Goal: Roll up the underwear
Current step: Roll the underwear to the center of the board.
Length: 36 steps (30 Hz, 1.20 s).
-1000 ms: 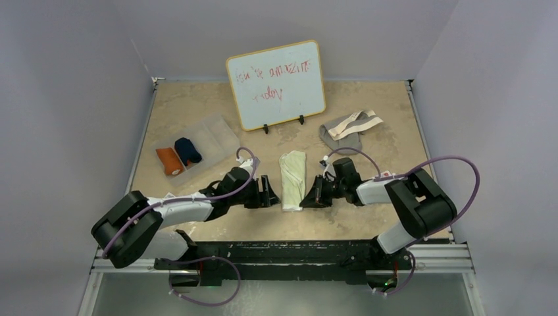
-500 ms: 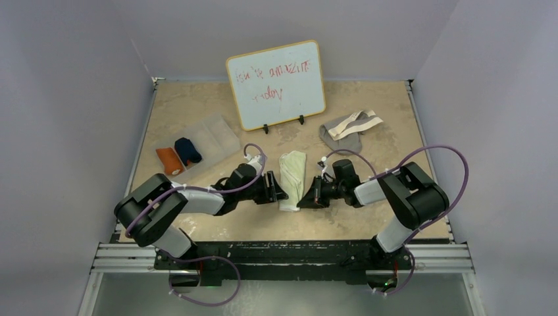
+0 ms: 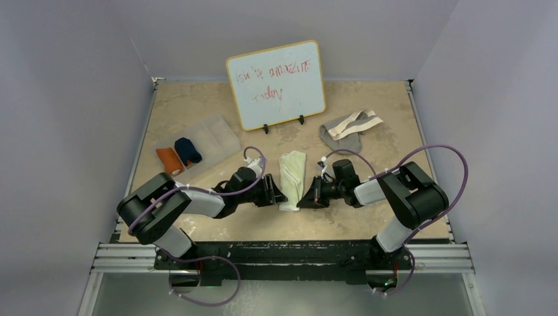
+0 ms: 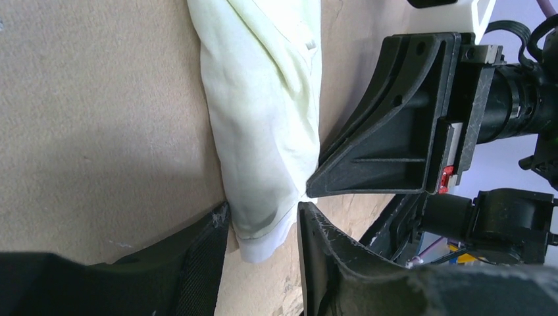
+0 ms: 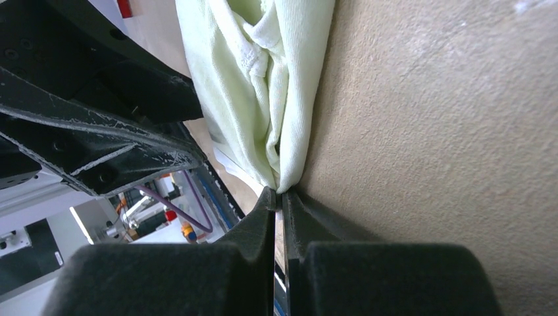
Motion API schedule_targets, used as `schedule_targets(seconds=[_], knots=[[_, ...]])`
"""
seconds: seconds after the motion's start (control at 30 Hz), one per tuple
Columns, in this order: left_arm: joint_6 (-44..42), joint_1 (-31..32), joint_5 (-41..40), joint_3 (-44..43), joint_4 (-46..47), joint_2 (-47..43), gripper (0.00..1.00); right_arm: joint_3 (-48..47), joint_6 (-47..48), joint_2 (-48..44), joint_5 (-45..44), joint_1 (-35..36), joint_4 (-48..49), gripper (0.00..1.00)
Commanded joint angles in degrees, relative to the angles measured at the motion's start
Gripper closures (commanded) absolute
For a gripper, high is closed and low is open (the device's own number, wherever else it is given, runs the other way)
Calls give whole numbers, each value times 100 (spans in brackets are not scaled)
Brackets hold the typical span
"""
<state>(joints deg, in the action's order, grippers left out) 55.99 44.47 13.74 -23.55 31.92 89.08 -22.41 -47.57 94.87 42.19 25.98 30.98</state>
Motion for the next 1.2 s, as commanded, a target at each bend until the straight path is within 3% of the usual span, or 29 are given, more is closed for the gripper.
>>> schedule_targets(seconds=[0.0, 0.1, 0.2, 0.33, 0.53, 0.67, 0.8, 0.97, 1.07, 1.17], knots=[[-16, 99, -107, 219, -351, -103, 58, 254, 374, 198, -1026, 48, -835, 96], [0, 118, -160, 287, -366, -179, 57, 247, 371, 140, -1039, 48, -870, 96], [-31, 142, -94, 279, -326, -121, 65, 244, 360, 99, -1020, 47, -873, 96], [9, 196, 19, 229, -156, 13, 67, 275, 360, 32, -973, 45, -818, 93], [167, 214, -157, 292, -81, -5, 82, 283, 443, -317, -952, 43, -895, 86], [-67, 211, -240, 83, -458, -107, 96, 207, 711, -653, -821, 47, -972, 76], [-315, 206, -320, 27, -962, -432, 100, -74, 1230, -1235, -885, 48, -1454, 60], [-581, 186, -363, 169, -1670, -990, 100, -593, 2188, -2118, -1397, 163, -2155, 59], [-487, 158, -649, 270, -2188, -1387, 100, -674, 2874, -2553, -1898, 708, -1801, 58], [-472, 63, -654, 383, -2413, -1723, 100, -371, 4151, -2934, -2711, 1675, -981, 57]])
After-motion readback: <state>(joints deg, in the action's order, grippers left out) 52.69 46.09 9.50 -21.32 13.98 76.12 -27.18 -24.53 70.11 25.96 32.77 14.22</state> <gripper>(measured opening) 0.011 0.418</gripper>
